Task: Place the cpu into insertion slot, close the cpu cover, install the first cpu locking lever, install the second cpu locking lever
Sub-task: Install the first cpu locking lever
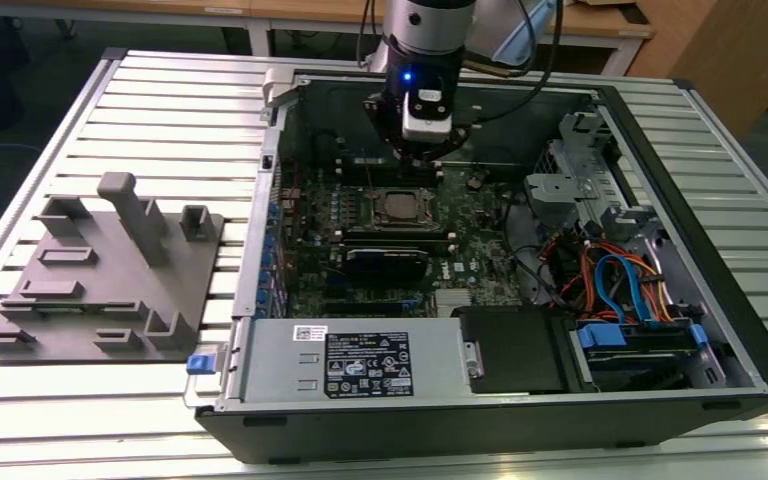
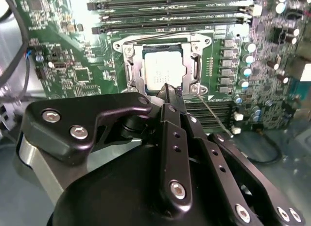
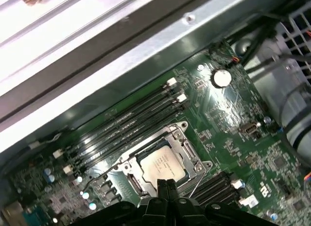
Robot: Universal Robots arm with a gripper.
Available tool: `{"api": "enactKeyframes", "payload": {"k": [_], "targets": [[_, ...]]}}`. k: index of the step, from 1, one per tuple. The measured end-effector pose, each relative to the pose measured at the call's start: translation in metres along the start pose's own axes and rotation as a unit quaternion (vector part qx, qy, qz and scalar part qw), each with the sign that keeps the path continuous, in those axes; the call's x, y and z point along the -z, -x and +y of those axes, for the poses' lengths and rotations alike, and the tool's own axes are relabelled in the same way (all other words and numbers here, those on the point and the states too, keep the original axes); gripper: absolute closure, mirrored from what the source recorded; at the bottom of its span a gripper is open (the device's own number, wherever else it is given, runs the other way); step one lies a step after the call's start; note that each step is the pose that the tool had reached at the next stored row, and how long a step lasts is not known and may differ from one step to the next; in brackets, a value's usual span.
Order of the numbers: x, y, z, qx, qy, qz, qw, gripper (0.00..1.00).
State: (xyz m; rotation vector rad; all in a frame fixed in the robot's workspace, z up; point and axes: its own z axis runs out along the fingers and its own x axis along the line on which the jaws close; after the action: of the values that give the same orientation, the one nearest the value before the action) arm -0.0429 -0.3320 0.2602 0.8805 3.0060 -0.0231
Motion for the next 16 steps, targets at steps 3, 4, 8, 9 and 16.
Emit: {"api": "enactKeyframes", "payload": {"k": [3,4,8,9,16], "targets": [[0.0000,0.0000,0.0000,0.023,0.0003,-0.0003,0.9997,0.90],[0.0000,0.0000,0.0000,0.029,0.0004,-0.0004,0.9996,0.90],[0.0000,0.0000,0.0000,0.052,0.0006,-0.0006,0.9987,0.90],[0.0000,0.0000,0.0000,0.056,0.0007,-0.0007,0.9984,0.90],[0.0000,0.0000,0.0000,0.082,0.0010,-0.0010,0.9967,0.90]]}}
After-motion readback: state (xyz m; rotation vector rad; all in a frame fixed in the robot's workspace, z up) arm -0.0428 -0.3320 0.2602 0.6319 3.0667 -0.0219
